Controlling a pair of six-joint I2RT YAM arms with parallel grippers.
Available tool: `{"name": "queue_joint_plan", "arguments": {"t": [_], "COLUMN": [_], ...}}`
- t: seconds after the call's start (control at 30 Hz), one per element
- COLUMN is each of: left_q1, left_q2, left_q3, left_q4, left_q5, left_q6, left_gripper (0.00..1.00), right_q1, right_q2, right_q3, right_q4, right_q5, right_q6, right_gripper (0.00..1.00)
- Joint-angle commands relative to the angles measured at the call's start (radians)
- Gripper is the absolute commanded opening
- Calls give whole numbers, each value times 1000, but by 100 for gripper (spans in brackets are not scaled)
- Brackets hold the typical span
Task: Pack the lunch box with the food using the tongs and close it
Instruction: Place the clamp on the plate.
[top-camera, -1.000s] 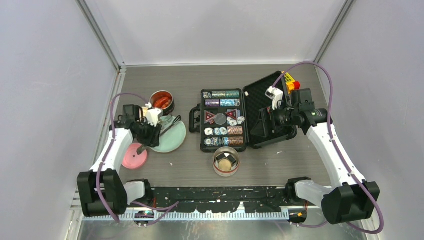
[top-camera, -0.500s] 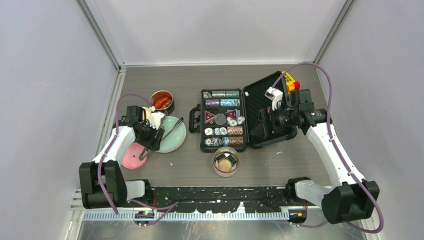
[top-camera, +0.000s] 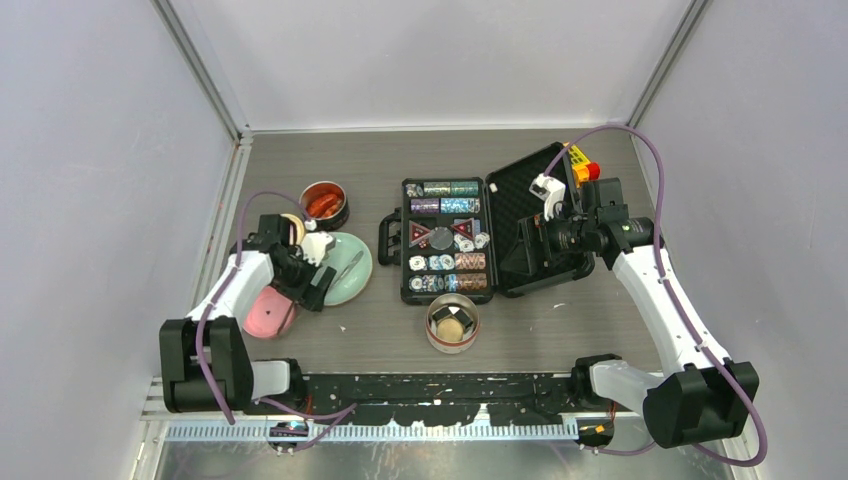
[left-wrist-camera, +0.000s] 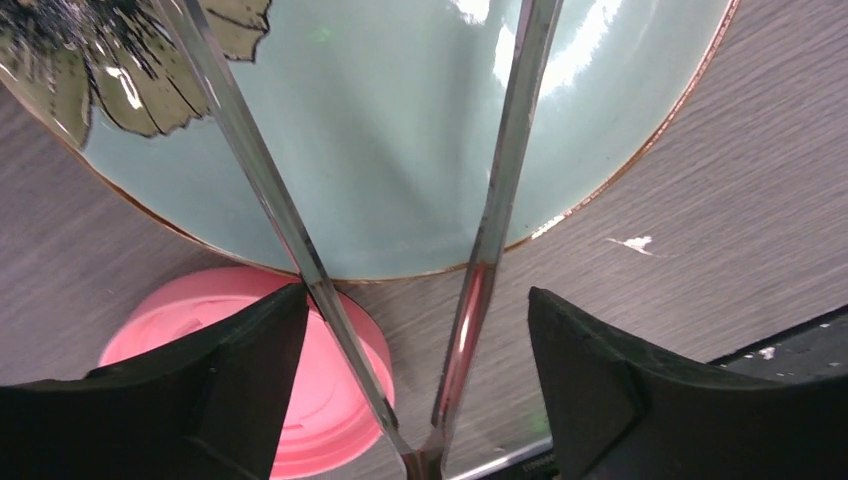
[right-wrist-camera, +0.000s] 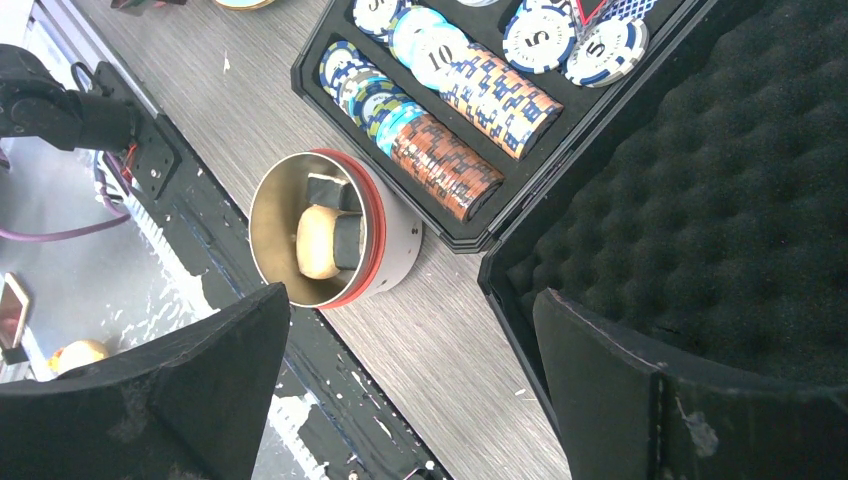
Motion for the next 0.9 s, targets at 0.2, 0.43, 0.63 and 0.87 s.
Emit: {"name": "queue_joint_plan", "arguments": {"t": [0.2, 0.43, 0.63, 0.87], "left_q1": [21, 177, 443, 669], "left_q2": [-98, -128, -96, 14], "left_q3": [174, 215, 156, 122], "left_q4": [-167, -192, -155, -97], "left_q5": [-21, -70, -38, 12], "left_q6": [-48, -6, 113, 230], "left_gripper": [95, 93, 83, 73], "right_q1": [7, 14, 20, 54], "right_q2": [4, 14, 23, 64], "right_q3": [39, 67, 87, 123], "right_q4": [14, -3, -14, -16], "right_q5": [-8, 0, 2, 15], "right_q6": [-8, -12, -29, -18], "right_gripper": [96, 96, 96, 96]}}
